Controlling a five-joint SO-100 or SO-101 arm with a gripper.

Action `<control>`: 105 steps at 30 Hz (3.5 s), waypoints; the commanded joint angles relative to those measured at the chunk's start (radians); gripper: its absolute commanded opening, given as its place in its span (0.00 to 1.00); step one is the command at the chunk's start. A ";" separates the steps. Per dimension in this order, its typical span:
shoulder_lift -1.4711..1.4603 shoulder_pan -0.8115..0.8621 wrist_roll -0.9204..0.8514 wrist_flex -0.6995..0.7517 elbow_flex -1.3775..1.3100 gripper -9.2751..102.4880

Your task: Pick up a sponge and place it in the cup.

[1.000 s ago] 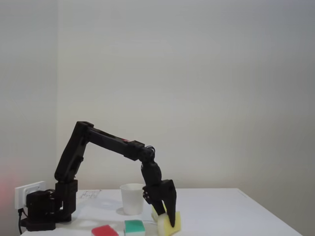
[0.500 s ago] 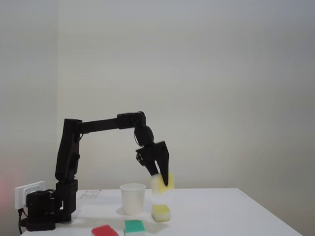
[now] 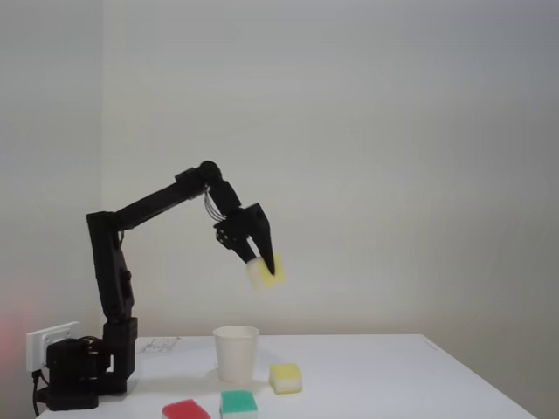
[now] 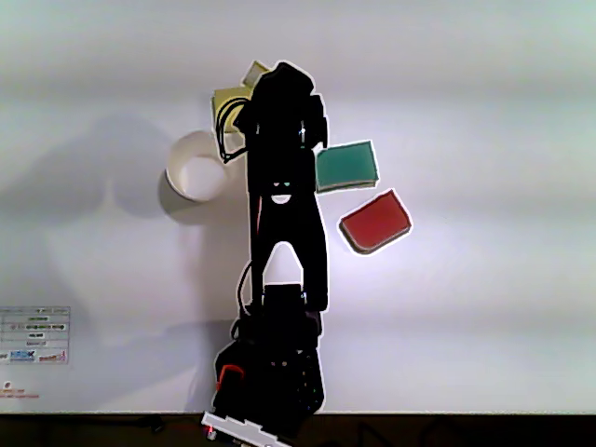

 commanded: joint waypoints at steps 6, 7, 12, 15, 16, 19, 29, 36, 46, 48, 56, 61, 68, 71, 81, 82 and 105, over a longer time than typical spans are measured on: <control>0.209 -0.150 0.052 0.018 0.156 0.08; 0.225 -0.160 0.057 0.015 0.181 0.08; 0.302 -0.209 0.078 -0.018 0.305 0.08; 0.327 -0.227 0.084 -0.031 0.362 0.08; 0.333 -0.232 0.087 -0.040 0.379 0.08; 0.337 -0.247 0.095 -0.067 0.416 0.08; 0.316 -0.305 0.144 -0.144 0.468 0.08; 0.357 -0.314 0.146 -0.215 0.589 0.08; 0.357 -0.285 0.143 -0.353 0.695 0.13; 0.356 -0.278 0.137 -0.362 0.710 0.13; 0.351 -0.261 0.132 -0.388 0.727 0.26; 0.348 -0.253 0.112 -0.388 0.727 0.36; 0.339 -0.247 0.107 -0.385 0.710 0.36; 0.331 -0.242 0.110 -0.368 0.689 0.34; 0.337 -0.196 0.115 -0.219 0.557 0.14; 0.348 -0.187 0.110 -0.215 0.552 0.13; 1.127 0.175 -0.284 -0.298 1.305 0.08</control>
